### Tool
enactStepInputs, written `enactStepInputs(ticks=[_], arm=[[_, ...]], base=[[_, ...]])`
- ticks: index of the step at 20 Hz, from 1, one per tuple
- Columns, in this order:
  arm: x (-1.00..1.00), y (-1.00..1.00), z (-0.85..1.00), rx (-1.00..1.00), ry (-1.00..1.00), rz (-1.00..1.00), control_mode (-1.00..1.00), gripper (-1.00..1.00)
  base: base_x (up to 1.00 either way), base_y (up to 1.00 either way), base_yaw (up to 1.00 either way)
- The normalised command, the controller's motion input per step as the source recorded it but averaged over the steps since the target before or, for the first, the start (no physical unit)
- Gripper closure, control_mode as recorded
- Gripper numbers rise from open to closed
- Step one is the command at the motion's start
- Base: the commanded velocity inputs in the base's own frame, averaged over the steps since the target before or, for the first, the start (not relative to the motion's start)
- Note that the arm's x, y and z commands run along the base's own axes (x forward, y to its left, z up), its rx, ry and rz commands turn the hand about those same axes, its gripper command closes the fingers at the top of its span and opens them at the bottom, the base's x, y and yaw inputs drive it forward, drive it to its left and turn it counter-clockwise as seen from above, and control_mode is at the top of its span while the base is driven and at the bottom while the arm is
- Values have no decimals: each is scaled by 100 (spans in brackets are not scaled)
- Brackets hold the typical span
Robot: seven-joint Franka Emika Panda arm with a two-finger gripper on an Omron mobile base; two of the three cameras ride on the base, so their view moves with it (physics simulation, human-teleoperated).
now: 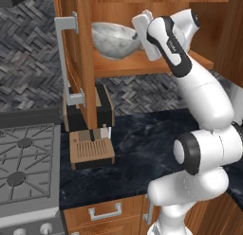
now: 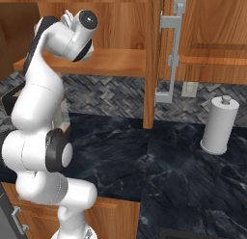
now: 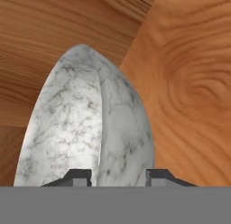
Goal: Take the smaller bowl and place it next to the appetizer plate on the dining counter , and place the larger bowl next to the plate with cooked food.
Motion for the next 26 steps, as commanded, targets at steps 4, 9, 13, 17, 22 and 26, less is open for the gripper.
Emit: enactStepInputs(ticks=[4,9,13,17,22,26], arm=[[-72,-26,0,-3,0,0,-100,100],[-98,-20,8,-7,0,0,-100,100],[-100,-20,33,-13,0,0,-100,100],[-100,-36,26,-9,0,0,-100,100],[-100,-43,0,-8,0,0,-100,100],[-100,-36,-70,-10,10,4,-100,100]], base=[[0,0,0],[0,0,0],[0,0,0],[0,0,0],[0,0,0],[0,0,0]])
